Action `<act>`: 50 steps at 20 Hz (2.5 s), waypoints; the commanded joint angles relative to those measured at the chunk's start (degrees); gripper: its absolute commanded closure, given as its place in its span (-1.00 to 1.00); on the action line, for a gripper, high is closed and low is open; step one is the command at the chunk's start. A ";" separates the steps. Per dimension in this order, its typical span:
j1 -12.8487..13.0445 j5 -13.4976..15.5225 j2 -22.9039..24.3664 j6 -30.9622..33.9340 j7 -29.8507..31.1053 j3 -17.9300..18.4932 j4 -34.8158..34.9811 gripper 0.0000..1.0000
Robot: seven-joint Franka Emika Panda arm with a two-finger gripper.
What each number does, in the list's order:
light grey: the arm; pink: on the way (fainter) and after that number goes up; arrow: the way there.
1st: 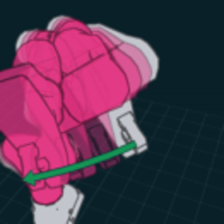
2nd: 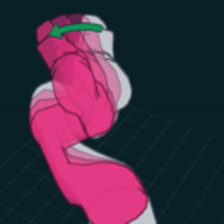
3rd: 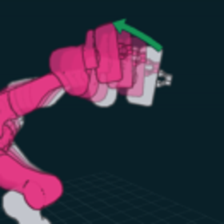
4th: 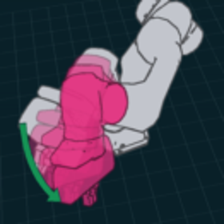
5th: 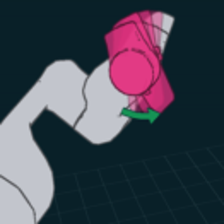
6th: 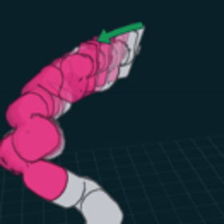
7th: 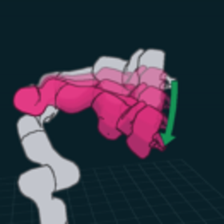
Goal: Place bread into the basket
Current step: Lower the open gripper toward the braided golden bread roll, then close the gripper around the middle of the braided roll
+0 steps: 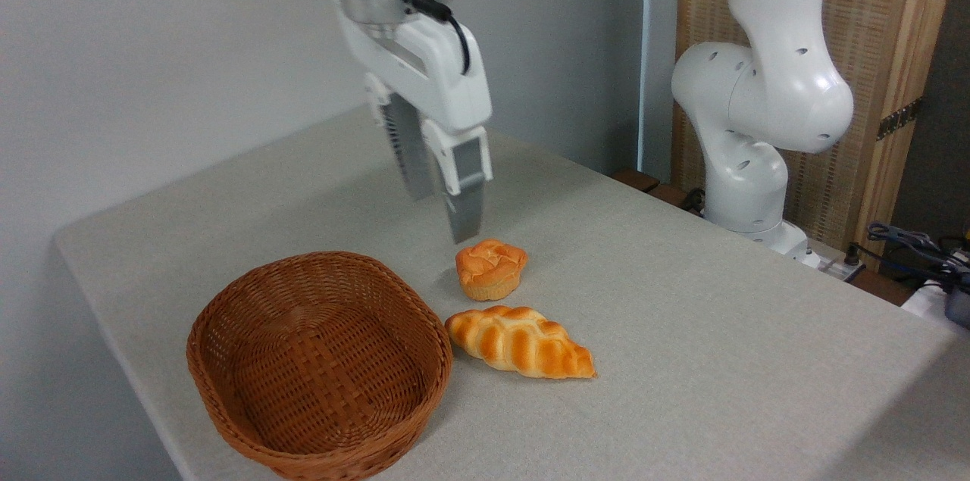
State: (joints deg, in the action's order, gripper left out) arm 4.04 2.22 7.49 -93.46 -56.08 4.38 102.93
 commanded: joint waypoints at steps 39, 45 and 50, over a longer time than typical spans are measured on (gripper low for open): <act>-1.31 -0.99 7.19 -30.82 -57.83 3.62 35.41 0.11; -1.31 -0.99 7.01 -30.73 -57.83 3.62 35.41 0.39; -1.31 -0.99 7.01 -30.64 -57.83 3.62 35.41 0.46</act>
State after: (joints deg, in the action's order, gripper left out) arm 2.30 1.84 14.33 -123.04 -112.96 7.61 137.70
